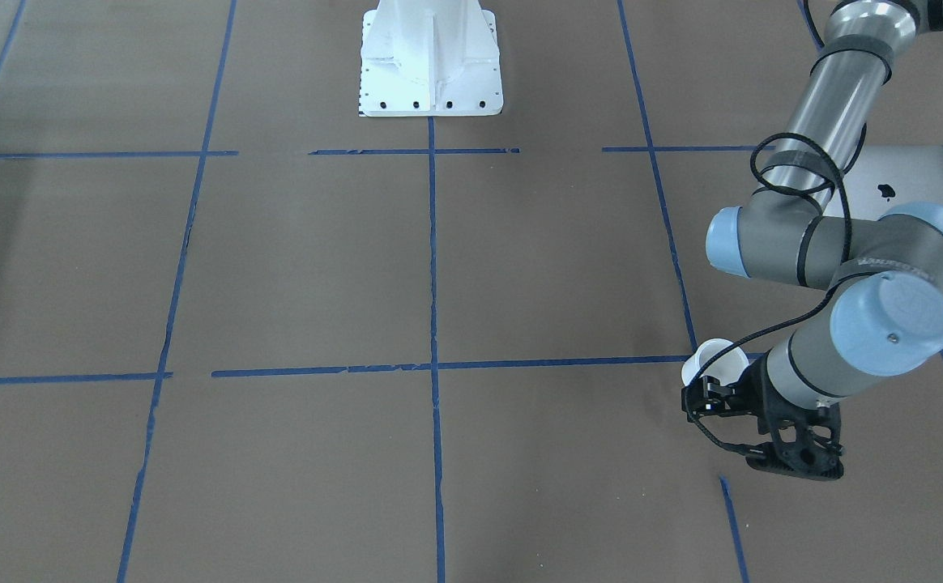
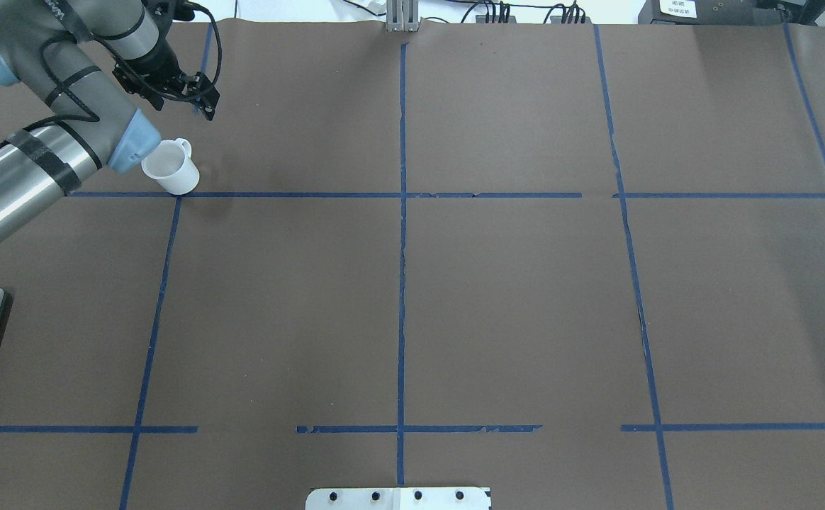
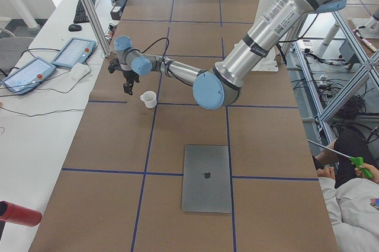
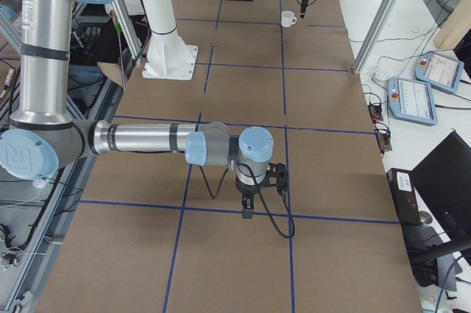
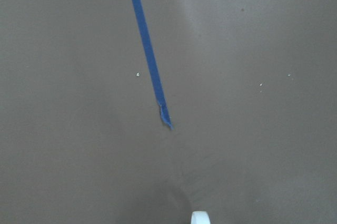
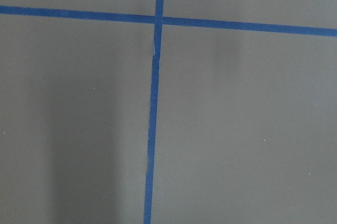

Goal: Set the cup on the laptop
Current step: 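Reach the left gripper down toward the white mug, then close the left gripper on the white mug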

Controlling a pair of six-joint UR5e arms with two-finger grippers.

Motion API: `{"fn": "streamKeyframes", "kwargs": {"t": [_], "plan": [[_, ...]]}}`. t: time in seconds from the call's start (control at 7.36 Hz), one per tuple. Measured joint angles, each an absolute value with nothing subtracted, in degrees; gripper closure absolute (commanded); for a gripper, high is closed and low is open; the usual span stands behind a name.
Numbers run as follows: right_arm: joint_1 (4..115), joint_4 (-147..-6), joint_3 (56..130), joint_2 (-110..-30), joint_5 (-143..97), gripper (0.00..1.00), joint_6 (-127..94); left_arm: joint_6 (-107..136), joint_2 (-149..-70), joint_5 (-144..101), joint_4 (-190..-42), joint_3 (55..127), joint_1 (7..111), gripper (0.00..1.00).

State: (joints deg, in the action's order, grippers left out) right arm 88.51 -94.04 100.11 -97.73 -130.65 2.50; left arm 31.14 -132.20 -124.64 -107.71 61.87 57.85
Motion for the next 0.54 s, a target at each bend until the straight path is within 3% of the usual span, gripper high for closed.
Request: {"fn": "streamKeyframes", "kwargs": {"t": [0.41,0.54], "plan": [[88.5,-94.0,100.1,-97.7,-130.7,0.0,2.5,31.2,-131.1,-123.7,-111.2,58.3,55.4,0.02],[88.5,-94.0,100.1,-97.7,-130.7,0.0,2.5,31.0,-130.5,-123.7,-111.8,57.8,55.1,0.28]]}}
